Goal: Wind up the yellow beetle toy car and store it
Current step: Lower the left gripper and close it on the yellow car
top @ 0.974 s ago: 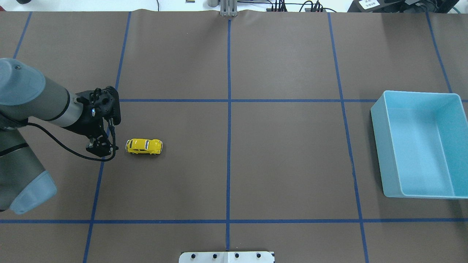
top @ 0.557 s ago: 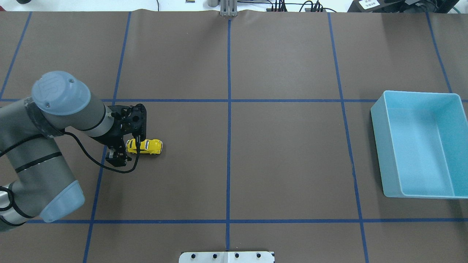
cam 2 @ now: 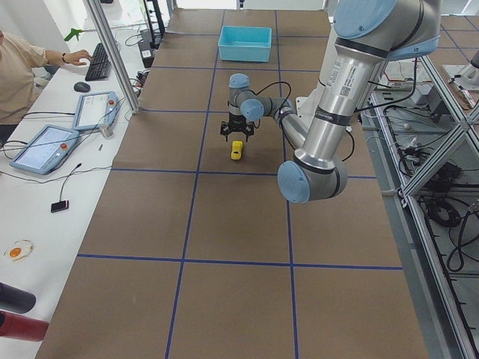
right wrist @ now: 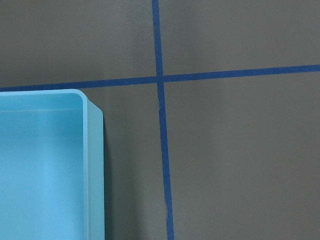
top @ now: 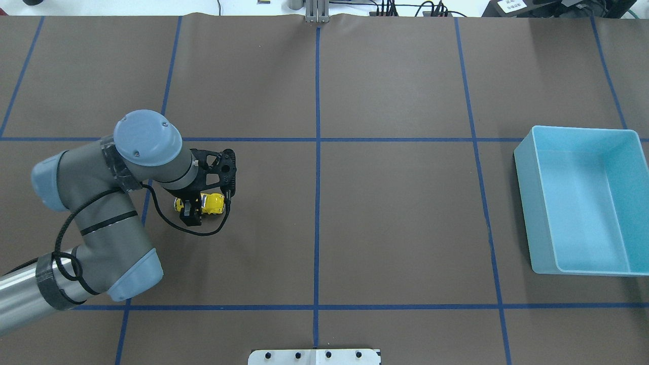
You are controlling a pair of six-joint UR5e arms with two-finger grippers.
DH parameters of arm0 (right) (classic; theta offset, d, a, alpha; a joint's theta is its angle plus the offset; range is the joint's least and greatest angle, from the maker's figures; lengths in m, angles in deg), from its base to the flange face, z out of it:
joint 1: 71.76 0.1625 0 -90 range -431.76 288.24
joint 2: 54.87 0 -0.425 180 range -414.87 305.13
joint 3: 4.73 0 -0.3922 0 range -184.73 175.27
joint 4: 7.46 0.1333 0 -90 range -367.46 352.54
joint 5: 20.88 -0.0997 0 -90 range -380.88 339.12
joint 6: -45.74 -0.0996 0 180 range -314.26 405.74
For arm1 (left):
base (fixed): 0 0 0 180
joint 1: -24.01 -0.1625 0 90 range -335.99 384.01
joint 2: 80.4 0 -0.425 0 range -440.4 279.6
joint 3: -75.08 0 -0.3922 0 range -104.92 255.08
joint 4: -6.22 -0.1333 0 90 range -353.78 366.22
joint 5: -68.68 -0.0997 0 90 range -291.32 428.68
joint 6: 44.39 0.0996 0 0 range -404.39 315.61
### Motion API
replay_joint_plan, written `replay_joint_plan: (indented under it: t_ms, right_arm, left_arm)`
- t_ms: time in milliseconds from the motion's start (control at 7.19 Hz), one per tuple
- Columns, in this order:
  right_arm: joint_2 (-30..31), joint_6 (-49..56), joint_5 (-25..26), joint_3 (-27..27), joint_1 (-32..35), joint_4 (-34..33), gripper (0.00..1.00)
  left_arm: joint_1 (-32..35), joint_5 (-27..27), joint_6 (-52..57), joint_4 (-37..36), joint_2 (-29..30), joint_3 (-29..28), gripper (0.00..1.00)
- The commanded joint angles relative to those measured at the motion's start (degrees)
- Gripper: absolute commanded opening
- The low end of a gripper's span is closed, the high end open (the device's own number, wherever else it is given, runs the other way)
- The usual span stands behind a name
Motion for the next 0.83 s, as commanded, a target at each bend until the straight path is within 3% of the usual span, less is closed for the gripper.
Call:
replay_joint_plan:
  t_ms: [0, 696]
  right_arm:
    - [0.24, 0.06, -0.19, 0.3, 0.06, 0.0, 1.0]
    - [0.07, -0.03, 0.07, 0.04, -0.03, -0.08, 1.0]
  left_arm:
    - [-1.08, -1.71, 0.24, 0.39, 2.42, -4.82, 1.0]
    - [-2.4, -0.84, 0.68, 0.13, 2.52, -5.29, 0.98]
